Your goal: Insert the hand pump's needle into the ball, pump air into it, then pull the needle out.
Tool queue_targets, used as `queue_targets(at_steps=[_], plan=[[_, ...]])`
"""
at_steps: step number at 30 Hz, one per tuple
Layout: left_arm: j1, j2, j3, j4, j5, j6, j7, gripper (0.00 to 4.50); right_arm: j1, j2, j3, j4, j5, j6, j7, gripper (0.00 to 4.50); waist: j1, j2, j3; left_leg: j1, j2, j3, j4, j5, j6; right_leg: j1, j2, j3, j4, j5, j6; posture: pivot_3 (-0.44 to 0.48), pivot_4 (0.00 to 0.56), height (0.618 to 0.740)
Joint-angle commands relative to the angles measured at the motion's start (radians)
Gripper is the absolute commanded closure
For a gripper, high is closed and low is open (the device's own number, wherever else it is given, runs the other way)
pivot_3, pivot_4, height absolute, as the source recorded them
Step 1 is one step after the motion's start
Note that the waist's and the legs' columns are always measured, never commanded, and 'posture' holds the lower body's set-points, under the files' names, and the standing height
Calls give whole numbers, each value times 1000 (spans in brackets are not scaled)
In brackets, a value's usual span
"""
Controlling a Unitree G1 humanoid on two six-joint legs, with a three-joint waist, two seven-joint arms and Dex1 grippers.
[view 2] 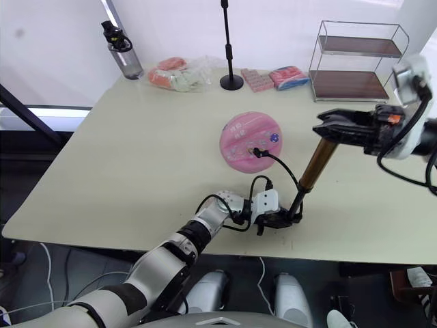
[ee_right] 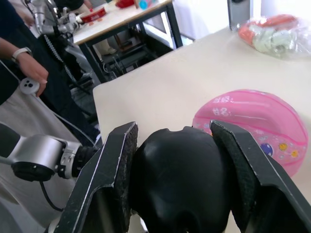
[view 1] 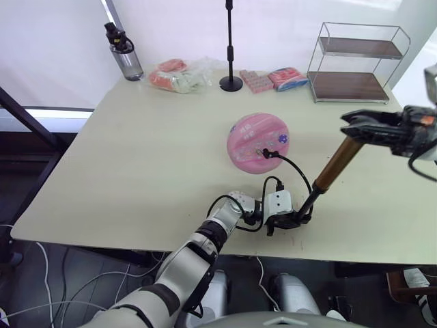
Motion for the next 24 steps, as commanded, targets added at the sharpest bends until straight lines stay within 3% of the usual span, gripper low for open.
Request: queue_targets(at_steps=[1,3,6,10,20,24], plan=[[90,65,-78,176,113,96,5,3465,69,34,-1,-57,-39,-37,-34,2581,0,0,-1,0,0,0,0,0,0,0,0,0,0,0,0,0,150,731],[89,65,-79,176,112,96,7,3465,151,67,63,-78,-126,-108,-32,2581,-2,2,-3,2,0,1,0,0,0,1,0,1,0,0,0,0,150,731],[89,67,-80,176,110,96,8,3465,234,117,119,-87,-192,-167,-44,2581,-2,-8,-12,4,2,0,-1,0,0,4,2,-2,0,-1,-2,0,150,731],[87,69,-82,178,108,95,11,3465,324,167,208,-70,-314,-276,-39,2581,-4,-9,-13,10,2,-1,-1,-3,-4,9,1,0,0,-3,-5,0,150,731],[87,70,-85,179,106,94,12,3465,403,253,326,1,-479,-434,-31,2581,-6,-8,-15,13,3,-1,-2,-3,-6,11,2,0,0,-4,-6,0,150,731],[88,69,-85,180,105,92,13,3465,377,234,298,-13,-452,-423,-16,2581,-7,-8,-15,13,4,-1,-2,-3,-6,11,3,0,1,-4,-6,0,150,731]])
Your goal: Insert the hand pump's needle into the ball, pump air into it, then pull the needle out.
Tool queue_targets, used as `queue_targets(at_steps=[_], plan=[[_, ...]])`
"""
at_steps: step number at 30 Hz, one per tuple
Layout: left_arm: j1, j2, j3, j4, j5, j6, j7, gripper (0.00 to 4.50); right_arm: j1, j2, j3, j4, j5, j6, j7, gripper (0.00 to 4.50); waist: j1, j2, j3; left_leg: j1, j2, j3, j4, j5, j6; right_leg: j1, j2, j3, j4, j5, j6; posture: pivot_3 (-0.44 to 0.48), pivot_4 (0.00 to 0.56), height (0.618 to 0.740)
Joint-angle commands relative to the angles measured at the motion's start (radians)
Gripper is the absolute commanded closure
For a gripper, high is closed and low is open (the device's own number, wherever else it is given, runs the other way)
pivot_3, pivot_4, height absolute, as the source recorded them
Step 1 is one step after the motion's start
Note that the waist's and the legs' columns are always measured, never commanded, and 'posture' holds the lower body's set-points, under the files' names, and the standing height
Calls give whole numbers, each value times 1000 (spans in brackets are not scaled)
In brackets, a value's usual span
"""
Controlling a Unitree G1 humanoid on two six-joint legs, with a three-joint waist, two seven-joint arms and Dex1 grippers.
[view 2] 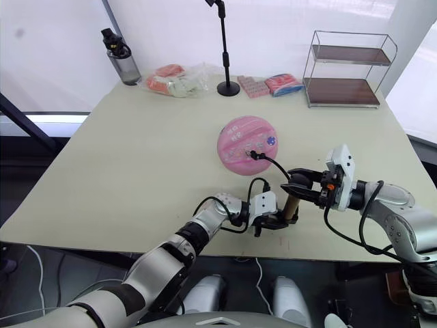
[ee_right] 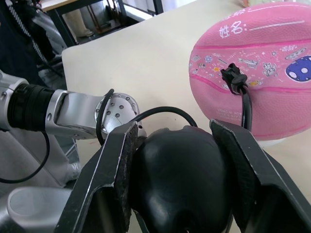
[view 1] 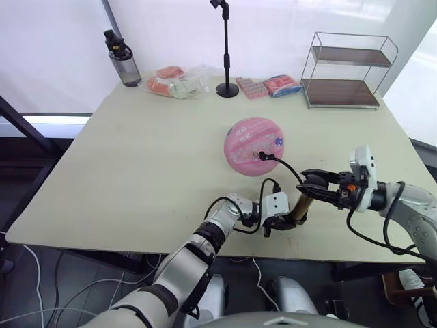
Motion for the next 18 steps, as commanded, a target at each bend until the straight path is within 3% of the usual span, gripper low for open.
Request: queue_targets(at_steps=[1,5,8,18], plan=[[80,56,-69,159,103,92,-12,3465,-1,-32,11,36,-35,52,1,2581,0,0,0,0,0,0,0,0,0,0,0,0,0,0,0,0,150,731],[84,57,-70,157,103,91,-11,3465,-70,-72,-63,-17,56,125,5,2581,0,0,0,0,0,0,0,0,0,0,-1,0,0,0,0,0,150,731],[88,59,-71,155,104,90,-12,3465,-158,-130,-148,-43,169,220,12,2581,3,7,6,-1,-2,1,0,0,0,-1,-2,1,0,0,0,0,150,731],[91,62,-74,155,105,87,-15,3465,-338,-278,-297,12,369,415,16,2581,6,9,11,-4,-2,1,0,2,3,-2,-3,0,0,-1,1,0,150,731]])
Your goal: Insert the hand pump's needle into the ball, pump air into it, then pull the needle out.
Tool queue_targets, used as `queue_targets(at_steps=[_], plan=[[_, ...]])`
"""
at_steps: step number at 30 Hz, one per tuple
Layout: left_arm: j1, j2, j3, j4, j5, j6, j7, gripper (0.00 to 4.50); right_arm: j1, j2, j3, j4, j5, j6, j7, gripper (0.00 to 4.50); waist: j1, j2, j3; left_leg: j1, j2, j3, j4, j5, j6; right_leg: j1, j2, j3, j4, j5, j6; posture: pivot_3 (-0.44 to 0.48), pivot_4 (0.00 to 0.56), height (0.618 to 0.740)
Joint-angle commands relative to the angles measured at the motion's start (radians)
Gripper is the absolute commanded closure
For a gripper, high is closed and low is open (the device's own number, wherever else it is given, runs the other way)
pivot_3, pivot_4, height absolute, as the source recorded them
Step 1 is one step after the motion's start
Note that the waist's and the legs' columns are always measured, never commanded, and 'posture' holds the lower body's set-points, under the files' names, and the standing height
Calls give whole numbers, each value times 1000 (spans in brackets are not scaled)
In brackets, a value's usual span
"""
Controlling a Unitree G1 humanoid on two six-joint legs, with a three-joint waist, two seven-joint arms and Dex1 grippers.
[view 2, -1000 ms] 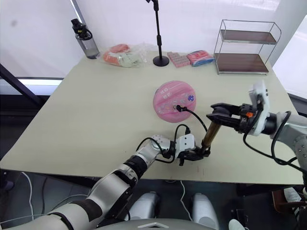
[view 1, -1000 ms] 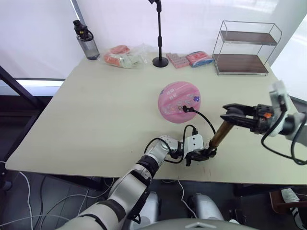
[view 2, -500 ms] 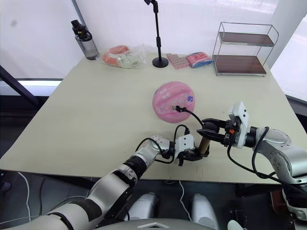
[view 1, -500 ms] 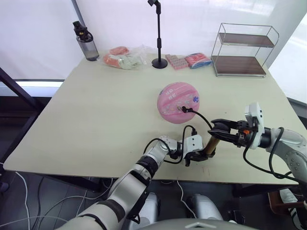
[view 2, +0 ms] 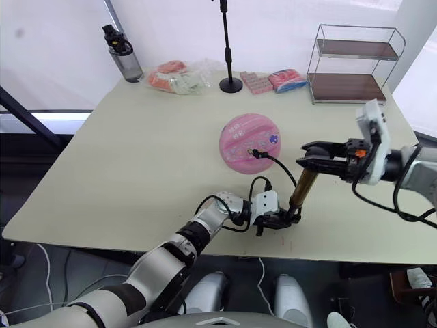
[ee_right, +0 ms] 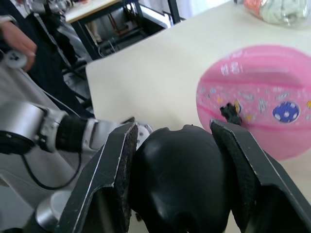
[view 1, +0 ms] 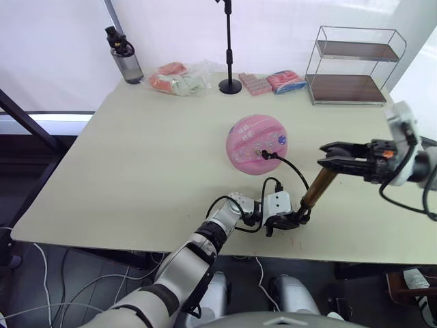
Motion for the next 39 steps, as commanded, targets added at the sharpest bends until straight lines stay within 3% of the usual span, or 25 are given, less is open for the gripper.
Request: queue_targets(at_steps=[1,10,22,28,33,39], plan=[[95,70,-76,171,113,89,-1,3465,-90,-56,-102,28,58,35,-13,2581,0,0,1,0,0,0,0,-1,-2,0,0,0,0,0,0,0,150,731],[97,72,-77,171,113,88,-3,3465,-190,-115,-110,106,82,85,3,2581,0,0,3,-1,0,0,0,-2,-3,-1,0,0,0,0,-1,0,150,731],[98,79,-76,167,110,91,-3,3465,115,0,60,-29,-93,-51,-9,2581,-2,-8,-3,1,1,-1,0,-2,-4,0,1,0,0,-1,0,0,150,731],[97,82,-75,164,108,93,-3,3465,255,114,190,35,-283,-238,-21,2581,-3,-12,-8,3,1,0,-1,-3,-5,1,1,0,0,-1,0,0,150,731],[97,84,-74,163,106,95,-3,3465,311,166,252,98,-398,-393,14,2581,-8,-11,-8,4,3,-1,-1,-3,-5,2,2,0,0,-1,-1,0,150,731],[96,85,-75,162,106,95,-4,3465,291,167,205,89,-370,-441,57,2581,-14,-11,-9,5,3,-1,-1,-3,-5,2,3,0,0,-1,-1,0,150,731]])
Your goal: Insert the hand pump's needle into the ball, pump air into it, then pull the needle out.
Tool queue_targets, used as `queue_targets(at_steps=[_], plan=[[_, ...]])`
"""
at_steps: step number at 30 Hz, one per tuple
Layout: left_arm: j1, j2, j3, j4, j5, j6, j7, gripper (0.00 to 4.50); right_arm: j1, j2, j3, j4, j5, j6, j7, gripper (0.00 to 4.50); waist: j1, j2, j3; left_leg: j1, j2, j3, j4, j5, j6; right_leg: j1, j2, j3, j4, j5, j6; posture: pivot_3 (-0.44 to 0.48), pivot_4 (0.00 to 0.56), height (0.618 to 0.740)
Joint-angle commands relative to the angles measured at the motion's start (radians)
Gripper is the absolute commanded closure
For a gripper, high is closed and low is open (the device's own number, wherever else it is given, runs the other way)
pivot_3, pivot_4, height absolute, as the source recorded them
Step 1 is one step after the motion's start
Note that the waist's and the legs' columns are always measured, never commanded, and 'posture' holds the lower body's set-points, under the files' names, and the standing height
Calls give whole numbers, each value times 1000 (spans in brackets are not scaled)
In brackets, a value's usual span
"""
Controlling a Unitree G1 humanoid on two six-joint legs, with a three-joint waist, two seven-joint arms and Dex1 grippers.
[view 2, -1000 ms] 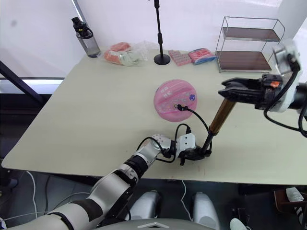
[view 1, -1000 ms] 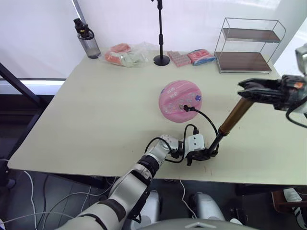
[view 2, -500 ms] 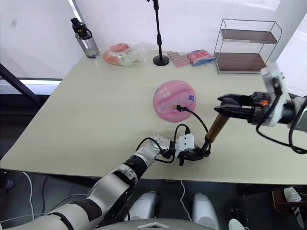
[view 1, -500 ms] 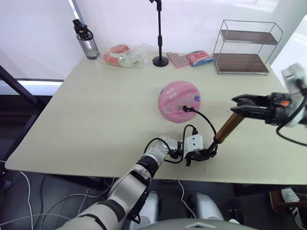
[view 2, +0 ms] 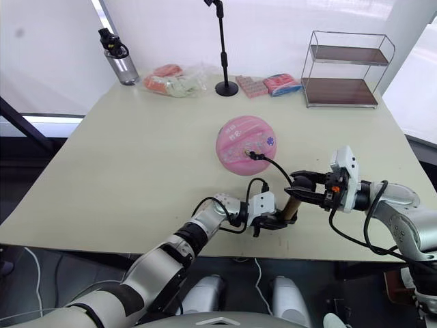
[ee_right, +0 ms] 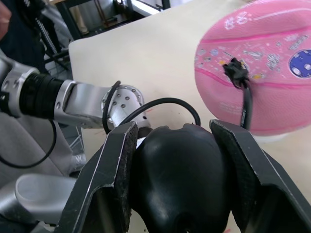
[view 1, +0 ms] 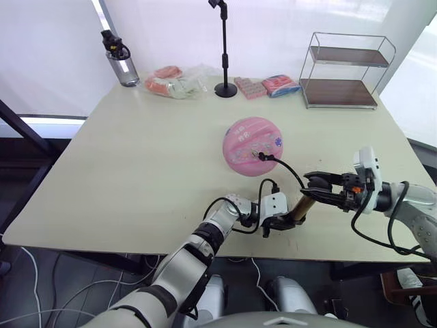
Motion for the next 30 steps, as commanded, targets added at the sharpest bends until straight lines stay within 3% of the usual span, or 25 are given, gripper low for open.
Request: queue_targets(at_steps=[1,4,10,22,26,30], plan=[[84,65,-70,160,105,96,-15,3465,-4,-35,-16,26,-33,39,1,2581,0,0,0,0,0,0,0,0,0,0,0,0,0,0,0,0,150,731],[85,65,-70,159,105,96,-16,3465,-67,-62,-73,-22,43,104,-1,2581,1,0,1,0,-1,0,0,0,0,0,-1,0,0,0,0,0,150,731],[86,65,-70,157,103,95,-18,3465,-201,-141,-186,-74,193,251,-10,2581,7,12,10,-3,-2,0,0,0,0,-2,-2,0,0,0,0,0,150,731],[88,58,-72,156,103,95,-19,3465,-438,-316,-309,28,351,449,-32,2581,12,10,14,-3,-2,1,0,0,0,-3,-2,0,0,0,0,0,150,731],[88,58,-72,155,103,95,-20,3465,-457,-317,-305,44,354,466,-39,2581,12,10,15,-4,-2,1,0,0,0,-3,-3,0,0,0,0,0,150,731],[88,56,-71,157,102,97,-19,3465,-378,-273,-267,-9,342,468,-53,2581,12,9,14,-4,-3,1,0,0,0,-3,-3,0,0,0,0,0,150,731]])
